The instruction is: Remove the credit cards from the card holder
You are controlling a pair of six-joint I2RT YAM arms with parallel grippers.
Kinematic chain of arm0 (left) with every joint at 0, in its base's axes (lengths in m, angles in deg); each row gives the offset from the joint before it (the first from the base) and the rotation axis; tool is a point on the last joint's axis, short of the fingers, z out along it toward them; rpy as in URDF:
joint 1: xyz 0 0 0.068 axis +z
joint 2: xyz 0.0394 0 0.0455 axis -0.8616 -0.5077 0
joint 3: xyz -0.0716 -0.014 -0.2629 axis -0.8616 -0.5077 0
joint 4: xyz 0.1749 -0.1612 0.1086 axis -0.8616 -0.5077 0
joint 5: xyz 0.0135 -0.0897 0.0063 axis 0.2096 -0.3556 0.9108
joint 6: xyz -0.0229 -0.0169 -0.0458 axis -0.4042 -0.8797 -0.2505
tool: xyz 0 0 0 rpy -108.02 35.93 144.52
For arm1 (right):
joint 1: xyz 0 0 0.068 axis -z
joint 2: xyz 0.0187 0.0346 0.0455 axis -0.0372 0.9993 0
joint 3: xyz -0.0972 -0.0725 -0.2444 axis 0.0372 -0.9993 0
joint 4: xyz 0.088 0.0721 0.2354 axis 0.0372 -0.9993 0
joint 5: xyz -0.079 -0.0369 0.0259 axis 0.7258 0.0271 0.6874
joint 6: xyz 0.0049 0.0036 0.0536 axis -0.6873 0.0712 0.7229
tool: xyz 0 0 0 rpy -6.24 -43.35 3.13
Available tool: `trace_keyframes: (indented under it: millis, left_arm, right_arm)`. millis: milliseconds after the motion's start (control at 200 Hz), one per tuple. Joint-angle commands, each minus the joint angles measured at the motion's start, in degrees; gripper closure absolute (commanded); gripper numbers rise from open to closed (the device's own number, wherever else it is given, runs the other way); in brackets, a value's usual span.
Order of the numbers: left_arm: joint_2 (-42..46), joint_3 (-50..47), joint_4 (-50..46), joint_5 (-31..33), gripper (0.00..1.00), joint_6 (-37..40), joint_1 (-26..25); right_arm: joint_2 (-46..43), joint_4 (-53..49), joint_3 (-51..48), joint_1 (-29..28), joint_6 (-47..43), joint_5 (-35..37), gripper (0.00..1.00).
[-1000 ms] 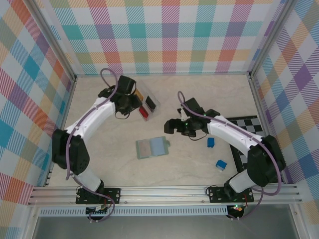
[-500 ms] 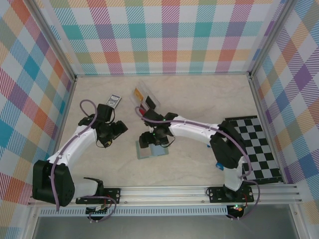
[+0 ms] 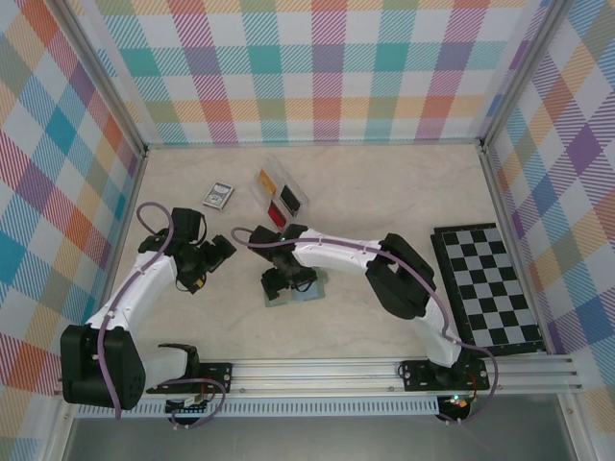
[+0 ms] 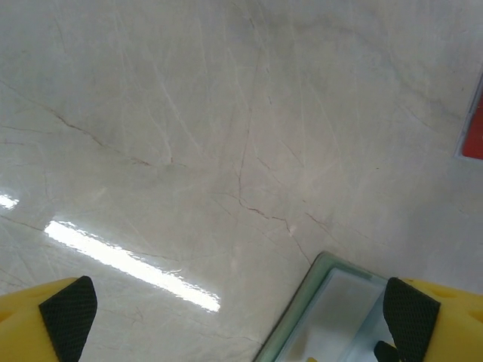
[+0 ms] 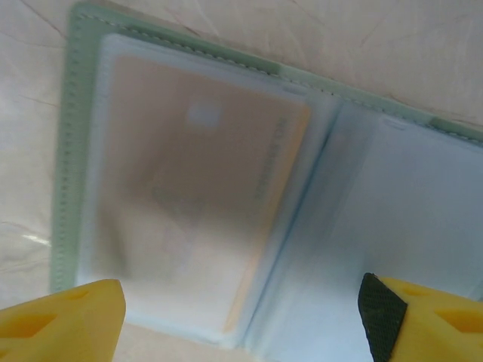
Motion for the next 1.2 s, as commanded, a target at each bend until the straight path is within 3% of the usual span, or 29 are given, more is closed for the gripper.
trace_keyframes:
  millis: [0, 135, 290, 495, 575, 665, 740, 1195]
  left_arm:
    - [-0.6, -0.5, 1.8, -2.7, 0.00, 0.6, 0.9]
    - [-1.6, -1.0, 3.5, -5.3, 0.00, 0.9, 0.9]
    - [-3.9, -1.6, 6.2, -10.3, 0.03, 3.4, 0.9]
    - [-7.0, -2.9, 11.6, -18.4, 0.11, 4.1, 0.2]
    - [-8.2, -3.1, 13.3, -20.5, 0.19, 4.0, -0.8]
    - [-9.4, -3.1, 15.1, -22.0, 0.36, 3.9, -2.8]
    - [-10.7, -3.2, 16.5, -22.6, 0.44, 3.3, -4.5]
    - [-20.2, -2.7, 21.9, -22.7, 0.70, 0.7, -13.3]
  right_arm:
    - [1.3, -2.7, 1.1, 0.9, -1.8, 0.7, 0.18]
    - [1.8, -1.7, -0.5, 1.5, -1.8, -0.3, 0.22]
    - [1.2, 1.1, -3.4, 2.2, -1.9, -2.5, 0.36]
    - [0.1, 3.3, -6.1, 3.3, -1.6, -4.0, 0.43]
    - [-0.8, 4.9, -7.7, 3.9, -1.3, -5.1, 0.46]
    - [-1.8, 6.5, -9.4, 4.6, -0.5, -6.2, 0.49]
    - [-2.8, 7.6, -10.3, 5.1, 0.1, -7.1, 0.52]
    - [-5.2, 9.2, -11.5, 5.4, 4.6, -3.2, 0.55]
